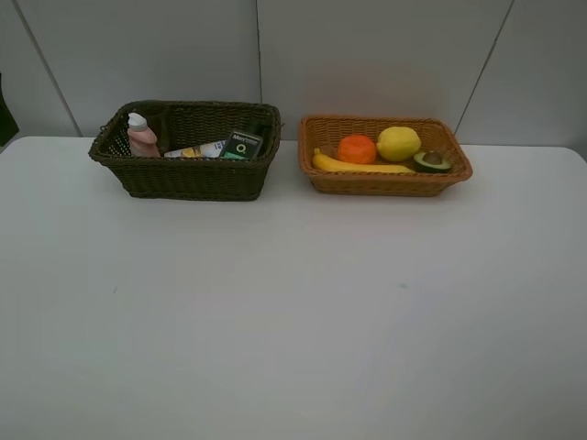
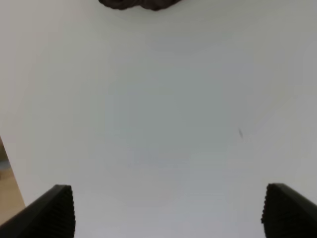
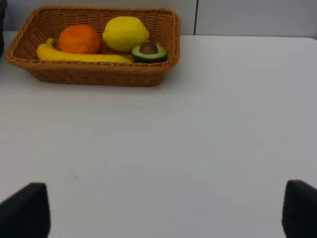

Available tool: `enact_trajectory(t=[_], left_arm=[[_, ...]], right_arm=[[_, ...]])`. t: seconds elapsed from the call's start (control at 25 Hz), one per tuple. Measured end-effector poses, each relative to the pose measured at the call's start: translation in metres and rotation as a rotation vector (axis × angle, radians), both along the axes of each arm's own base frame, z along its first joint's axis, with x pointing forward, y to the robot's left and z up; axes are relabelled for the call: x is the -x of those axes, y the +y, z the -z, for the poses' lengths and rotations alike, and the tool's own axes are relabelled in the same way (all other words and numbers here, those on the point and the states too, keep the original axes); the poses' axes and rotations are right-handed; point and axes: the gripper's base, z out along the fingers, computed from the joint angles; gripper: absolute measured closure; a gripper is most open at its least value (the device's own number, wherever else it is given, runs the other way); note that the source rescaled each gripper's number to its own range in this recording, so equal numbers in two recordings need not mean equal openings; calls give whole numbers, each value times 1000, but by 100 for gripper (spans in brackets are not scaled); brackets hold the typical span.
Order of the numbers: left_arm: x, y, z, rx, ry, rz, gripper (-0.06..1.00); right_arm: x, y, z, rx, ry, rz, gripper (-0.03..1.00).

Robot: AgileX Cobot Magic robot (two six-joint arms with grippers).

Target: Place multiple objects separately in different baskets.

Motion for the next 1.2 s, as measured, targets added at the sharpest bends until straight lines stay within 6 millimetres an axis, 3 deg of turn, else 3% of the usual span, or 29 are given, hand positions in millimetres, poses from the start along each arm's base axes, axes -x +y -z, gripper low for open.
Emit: enact_trajectory(t=[0.36, 0.72, 1.0, 1.2], left_arm=[[77, 27, 19, 55, -66, -64, -5], [143, 46, 60, 145, -131, -66, -5], [173, 51, 94, 223, -177, -53, -5], [182, 54, 94, 261, -246, -43, -5]], right_arm=[[0, 0, 0, 0, 0, 0, -2], [0, 0, 0, 0, 0, 0, -2], [0, 0, 0, 0, 0, 0, -2], [0, 0, 0, 0, 0, 0, -2]])
